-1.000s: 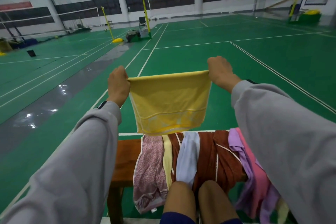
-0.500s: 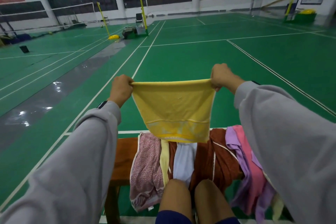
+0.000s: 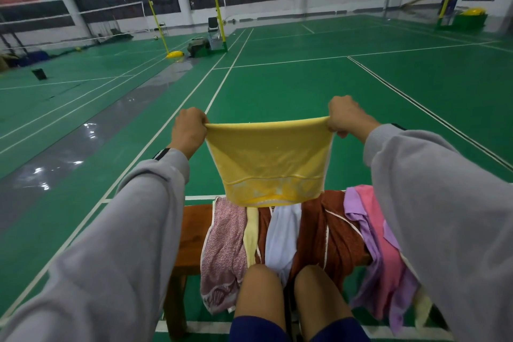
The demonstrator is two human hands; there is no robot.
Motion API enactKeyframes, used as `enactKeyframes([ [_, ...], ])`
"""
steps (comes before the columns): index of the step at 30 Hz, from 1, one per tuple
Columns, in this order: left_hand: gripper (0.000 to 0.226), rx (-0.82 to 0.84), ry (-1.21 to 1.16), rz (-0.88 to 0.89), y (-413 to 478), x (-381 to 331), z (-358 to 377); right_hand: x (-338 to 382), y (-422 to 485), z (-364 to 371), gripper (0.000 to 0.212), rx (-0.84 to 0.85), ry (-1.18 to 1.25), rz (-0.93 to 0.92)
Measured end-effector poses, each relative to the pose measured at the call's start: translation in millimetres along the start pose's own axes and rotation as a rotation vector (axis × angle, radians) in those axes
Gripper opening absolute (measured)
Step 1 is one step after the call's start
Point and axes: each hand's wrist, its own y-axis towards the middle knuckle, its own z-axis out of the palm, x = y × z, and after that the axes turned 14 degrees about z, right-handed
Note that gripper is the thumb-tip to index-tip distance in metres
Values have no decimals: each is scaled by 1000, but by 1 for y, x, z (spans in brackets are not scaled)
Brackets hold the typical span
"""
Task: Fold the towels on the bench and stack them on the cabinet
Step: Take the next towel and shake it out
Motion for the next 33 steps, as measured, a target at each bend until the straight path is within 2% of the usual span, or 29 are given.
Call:
enactKeyframes([
  [13,34,-73,-7,37,-12,0,-11,-2,-2,3,10,-31,-19,-35],
  [18,32,-36,55,45,-12,8,-10,2,2,5,9,7,-55,-50],
  [22,29,31,115,6,-10,15,-1,4,10,11,11,109,-9,-14],
  [26,31,69,130,-65,-10,14,8,8,19,23,19,315,141,84],
  [29,31,68,-126,-196,-4,16,18,13,31,40,24,413,403,231],
  [33,29,-145,-735,-452,15,23,27,20,44,49,24,439,839,344],
])
